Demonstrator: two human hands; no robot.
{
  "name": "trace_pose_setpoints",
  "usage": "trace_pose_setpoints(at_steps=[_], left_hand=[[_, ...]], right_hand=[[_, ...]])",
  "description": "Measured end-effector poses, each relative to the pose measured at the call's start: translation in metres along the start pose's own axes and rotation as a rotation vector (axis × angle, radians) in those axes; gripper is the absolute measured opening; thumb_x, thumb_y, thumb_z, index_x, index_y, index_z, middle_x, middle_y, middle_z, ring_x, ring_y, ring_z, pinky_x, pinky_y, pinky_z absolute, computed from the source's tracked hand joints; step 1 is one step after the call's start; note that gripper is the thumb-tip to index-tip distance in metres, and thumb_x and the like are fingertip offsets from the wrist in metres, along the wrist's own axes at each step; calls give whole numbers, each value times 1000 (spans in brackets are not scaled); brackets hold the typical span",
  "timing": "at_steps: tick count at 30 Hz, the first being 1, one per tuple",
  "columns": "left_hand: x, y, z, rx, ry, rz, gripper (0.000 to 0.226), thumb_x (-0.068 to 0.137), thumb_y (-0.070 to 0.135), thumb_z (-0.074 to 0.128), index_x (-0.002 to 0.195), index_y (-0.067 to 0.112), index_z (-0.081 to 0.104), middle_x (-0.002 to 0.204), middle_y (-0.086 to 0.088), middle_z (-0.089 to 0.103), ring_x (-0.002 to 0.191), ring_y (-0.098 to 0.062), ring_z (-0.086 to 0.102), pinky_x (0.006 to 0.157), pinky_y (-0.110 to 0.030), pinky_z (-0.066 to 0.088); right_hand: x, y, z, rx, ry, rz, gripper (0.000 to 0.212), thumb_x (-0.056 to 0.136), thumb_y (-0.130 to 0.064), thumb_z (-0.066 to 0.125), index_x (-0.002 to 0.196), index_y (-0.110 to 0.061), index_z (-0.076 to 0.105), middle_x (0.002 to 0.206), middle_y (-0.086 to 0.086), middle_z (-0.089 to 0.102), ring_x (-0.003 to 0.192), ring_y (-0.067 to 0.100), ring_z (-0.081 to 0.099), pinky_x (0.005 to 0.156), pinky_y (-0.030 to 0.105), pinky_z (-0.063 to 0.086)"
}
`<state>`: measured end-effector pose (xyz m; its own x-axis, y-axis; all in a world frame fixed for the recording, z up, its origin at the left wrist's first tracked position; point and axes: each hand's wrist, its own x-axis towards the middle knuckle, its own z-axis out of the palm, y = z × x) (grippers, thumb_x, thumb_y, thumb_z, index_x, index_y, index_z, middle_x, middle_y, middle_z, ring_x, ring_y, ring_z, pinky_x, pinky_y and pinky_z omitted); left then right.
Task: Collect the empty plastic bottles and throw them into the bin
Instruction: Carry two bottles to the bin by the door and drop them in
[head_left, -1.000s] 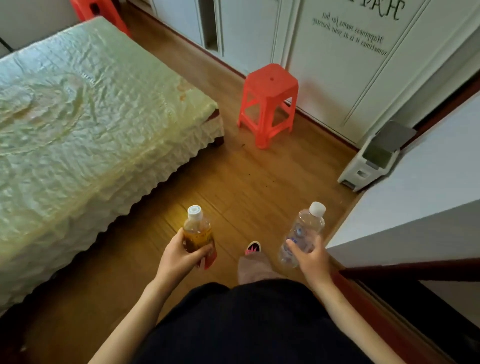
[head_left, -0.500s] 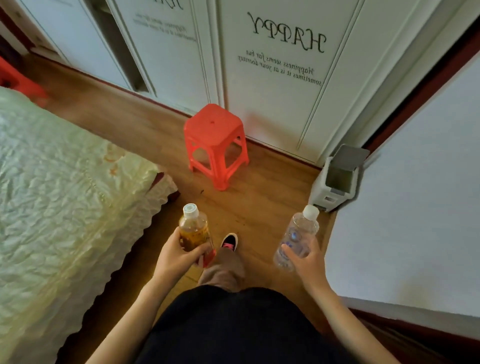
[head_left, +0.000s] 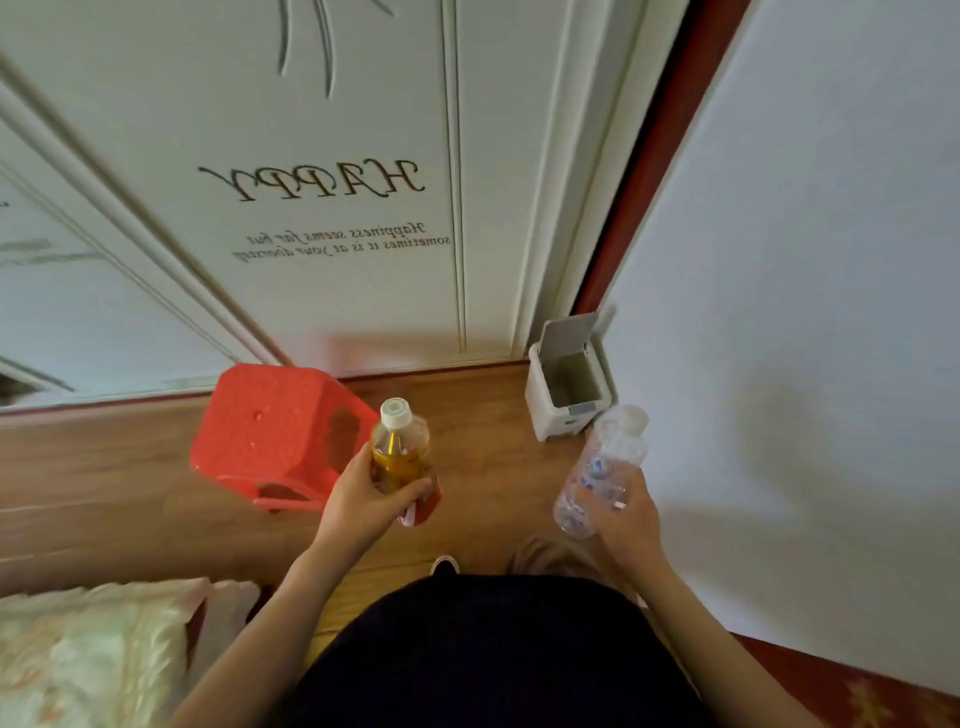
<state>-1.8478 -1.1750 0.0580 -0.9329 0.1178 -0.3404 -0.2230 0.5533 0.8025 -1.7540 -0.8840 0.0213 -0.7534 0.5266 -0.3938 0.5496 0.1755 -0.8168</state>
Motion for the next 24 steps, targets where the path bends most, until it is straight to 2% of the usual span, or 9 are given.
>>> trace_pose_setpoints(at_steps=[1,3,7,10,12,14,17,20,24], left_hand=[[18,9,1,18,-33,14,49,67,38,84,98,53,48,100,16,64,94,2,58,75,-22,44],[53,29,9,48,-91,37,52,65,43,84,104,49,50,103,16,66,97,-2,60,79,-24,46],[111,66,38,75,-163,56,60,65,46,83,116,39,52,111,9,65,99,-10,60,81,-27,46],[155,89,77,85,-190,47,64,65,47,82,121,32,55,112,8,67,101,-10,63,84,-27,49],[182,100,108,86,-194,27,60,67,43,83,120,30,56,110,9,67,98,-7,62,80,-20,47],[210,108,140,92,-176,16,56,69,40,83,117,29,58,105,10,67,94,-4,61,76,-16,45],[255,112,189,67,-150,-14,57,69,38,83,117,26,56,103,11,66,93,-6,61,78,-19,48],[298,101,236,18,-155,-79,61,65,38,85,113,27,49,103,11,66,95,-10,63,80,-29,54],[364,64,300,-28,-195,-135,62,65,35,86,114,29,49,102,14,66,97,-9,64,80,-27,54]], right_hand=[[12,-8,-1,10,27,9,51,85,-33,71,126,-21,43,113,-2,55,91,9,56,67,12,42],[37,-26,-5,29,63,6,51,87,-34,69,128,-20,43,111,-5,52,94,10,55,68,9,41],[89,-48,-19,86,100,-13,58,80,-38,75,128,-23,47,113,-8,56,99,13,59,83,25,50],[145,-52,-31,108,117,-46,76,72,-56,75,132,-21,44,124,-5,50,108,12,54,78,10,46],[191,-43,-35,116,135,-50,79,69,-62,70,132,-20,45,129,0,52,112,15,56,71,1,46],[233,-33,-36,115,143,-25,69,74,-48,74,131,-21,44,126,-4,50,112,14,56,71,2,48],[291,-12,-36,134,170,-8,67,78,-33,79,133,-19,44,125,-6,48,109,11,56,73,5,51],[341,17,-28,150,173,43,66,78,-31,79,133,-21,44,130,0,52,115,15,57,77,9,54],[399,61,-2,187,175,66,63,78,-28,79,130,-22,45,124,-7,53,112,12,58,82,11,53]])
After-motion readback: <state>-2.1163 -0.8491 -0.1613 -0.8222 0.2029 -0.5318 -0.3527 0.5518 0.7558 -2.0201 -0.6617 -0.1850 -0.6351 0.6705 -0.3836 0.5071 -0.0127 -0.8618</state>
